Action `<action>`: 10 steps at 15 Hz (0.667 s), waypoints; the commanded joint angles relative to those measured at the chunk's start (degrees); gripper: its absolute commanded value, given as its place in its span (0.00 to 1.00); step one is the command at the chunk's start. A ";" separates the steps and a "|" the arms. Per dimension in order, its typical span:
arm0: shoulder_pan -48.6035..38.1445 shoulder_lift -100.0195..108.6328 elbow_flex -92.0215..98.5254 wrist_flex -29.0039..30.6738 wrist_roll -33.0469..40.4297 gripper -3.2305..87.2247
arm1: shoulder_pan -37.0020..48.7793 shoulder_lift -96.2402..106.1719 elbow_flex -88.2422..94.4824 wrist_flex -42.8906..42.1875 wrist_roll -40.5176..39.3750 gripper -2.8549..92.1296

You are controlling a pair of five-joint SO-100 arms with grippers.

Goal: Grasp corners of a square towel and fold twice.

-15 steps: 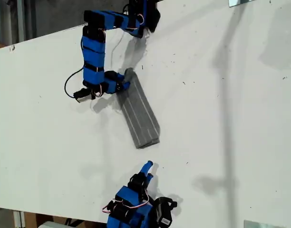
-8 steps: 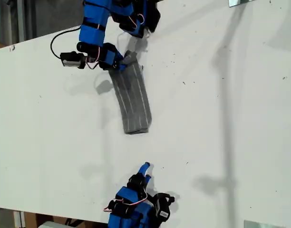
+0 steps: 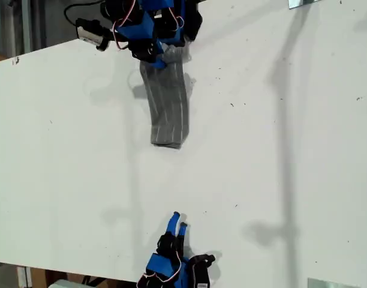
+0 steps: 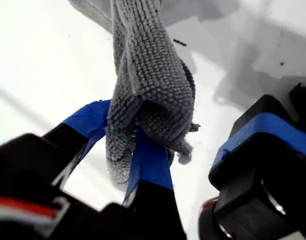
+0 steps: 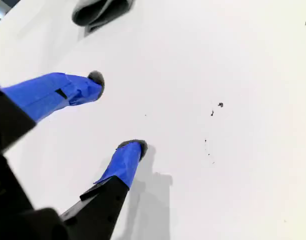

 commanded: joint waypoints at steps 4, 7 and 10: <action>-7.21 1.93 3.87 -0.70 3.60 0.28 | 3.60 -4.83 -4.22 -0.79 -3.52 0.03; -11.25 1.93 3.34 0.00 6.24 0.28 | 10.11 -25.05 -16.52 -5.89 -15.38 0.03; -24.61 1.85 2.99 -1.14 16.96 0.28 | 8.61 -55.55 -41.92 -6.33 -24.79 0.03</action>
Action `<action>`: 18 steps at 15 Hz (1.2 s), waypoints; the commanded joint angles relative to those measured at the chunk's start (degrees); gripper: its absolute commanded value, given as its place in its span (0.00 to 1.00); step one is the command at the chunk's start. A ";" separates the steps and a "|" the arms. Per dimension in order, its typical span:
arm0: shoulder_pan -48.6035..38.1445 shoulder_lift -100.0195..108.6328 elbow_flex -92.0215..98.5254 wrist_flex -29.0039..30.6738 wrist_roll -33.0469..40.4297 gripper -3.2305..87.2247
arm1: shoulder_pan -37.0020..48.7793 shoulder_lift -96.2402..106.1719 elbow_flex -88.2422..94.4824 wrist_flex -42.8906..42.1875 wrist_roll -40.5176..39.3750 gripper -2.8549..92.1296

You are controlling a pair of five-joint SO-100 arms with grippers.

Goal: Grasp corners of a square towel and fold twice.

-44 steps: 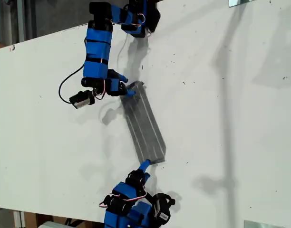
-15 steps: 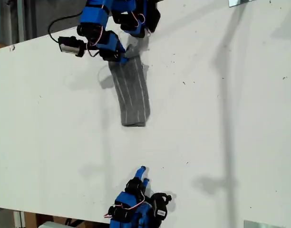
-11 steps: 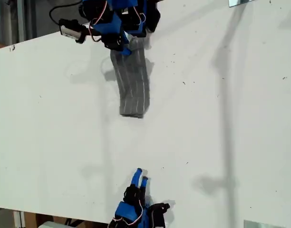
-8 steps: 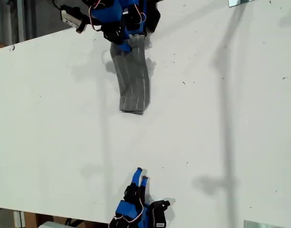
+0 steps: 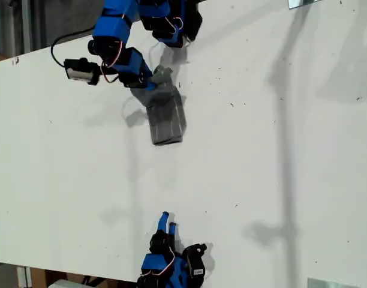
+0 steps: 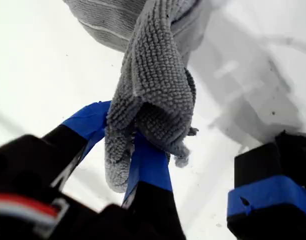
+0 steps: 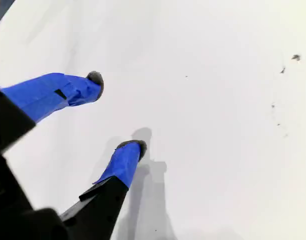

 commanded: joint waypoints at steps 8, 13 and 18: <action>-12.22 0.09 1.32 -2.20 9.84 0.27 | -4.13 -46.85 -41.04 -5.71 -19.25 0.13; -12.13 0.09 1.32 -2.20 9.84 0.26 | -3.16 -39.64 -41.57 -5.54 -20.92 0.34; -12.04 0.09 1.32 -2.20 10.02 0.26 | 0.00 -26.46 -37.62 -0.97 -20.92 0.33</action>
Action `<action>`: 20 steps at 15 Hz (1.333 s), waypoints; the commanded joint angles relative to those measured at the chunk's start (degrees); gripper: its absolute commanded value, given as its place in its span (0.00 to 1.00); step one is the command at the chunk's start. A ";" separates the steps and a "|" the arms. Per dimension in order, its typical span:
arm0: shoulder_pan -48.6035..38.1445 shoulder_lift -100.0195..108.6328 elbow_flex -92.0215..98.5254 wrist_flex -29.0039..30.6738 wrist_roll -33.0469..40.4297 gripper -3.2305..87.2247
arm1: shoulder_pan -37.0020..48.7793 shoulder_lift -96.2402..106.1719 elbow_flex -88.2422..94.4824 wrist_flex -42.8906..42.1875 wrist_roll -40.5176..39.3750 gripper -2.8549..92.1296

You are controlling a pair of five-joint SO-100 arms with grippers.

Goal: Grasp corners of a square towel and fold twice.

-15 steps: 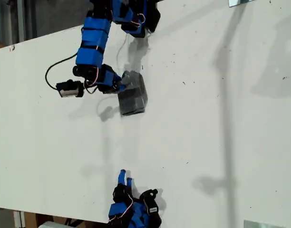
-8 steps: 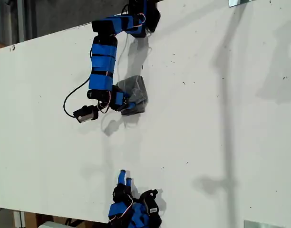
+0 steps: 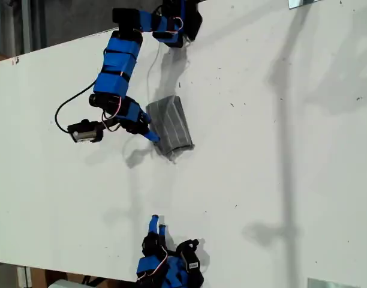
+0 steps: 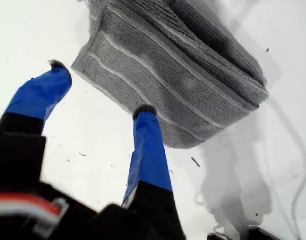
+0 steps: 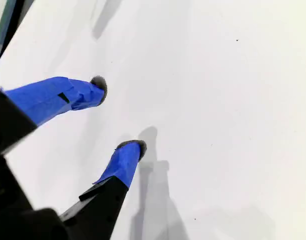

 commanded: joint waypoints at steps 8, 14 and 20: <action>0.26 0.18 0.18 -0.70 0.35 0.26 | -6.59 75.59 75.50 -24.52 26.19 0.28; 7.21 0.18 0.35 -1.05 5.63 0.25 | -12.04 113.38 102.13 -20.39 35.77 0.31; 7.56 0.18 0.53 -1.49 17.84 0.24 | -25.05 112.85 108.54 -16.35 33.84 0.27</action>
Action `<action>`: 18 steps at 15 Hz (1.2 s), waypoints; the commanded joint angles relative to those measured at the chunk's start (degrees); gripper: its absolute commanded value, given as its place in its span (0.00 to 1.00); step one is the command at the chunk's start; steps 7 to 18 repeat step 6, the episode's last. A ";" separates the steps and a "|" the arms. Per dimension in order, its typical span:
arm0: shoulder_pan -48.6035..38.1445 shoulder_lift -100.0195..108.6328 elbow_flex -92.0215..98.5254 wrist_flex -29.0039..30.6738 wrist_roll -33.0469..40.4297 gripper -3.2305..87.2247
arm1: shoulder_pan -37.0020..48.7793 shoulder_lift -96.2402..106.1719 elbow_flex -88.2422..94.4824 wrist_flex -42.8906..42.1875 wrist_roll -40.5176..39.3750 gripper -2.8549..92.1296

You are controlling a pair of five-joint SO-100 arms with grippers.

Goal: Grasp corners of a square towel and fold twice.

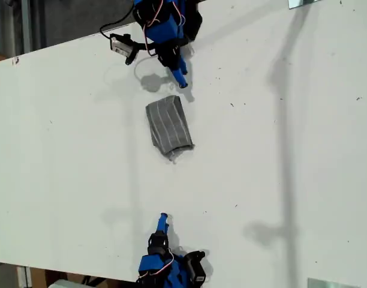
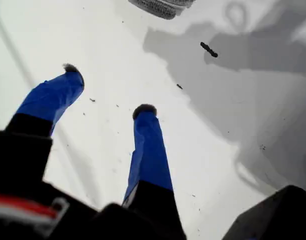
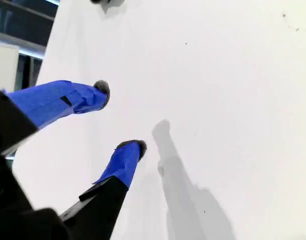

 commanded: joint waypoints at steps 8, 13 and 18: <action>0.97 0.18 0.26 -0.70 0.44 0.23 | -6.15 -0.09 -1.41 0.62 -5.19 0.27; 0.97 0.18 0.26 -0.70 0.44 0.23 | -6.15 -0.09 -1.41 0.62 -5.19 0.27; 0.97 0.18 0.26 -0.70 0.44 0.23 | -6.15 -0.09 -1.41 0.62 -5.19 0.27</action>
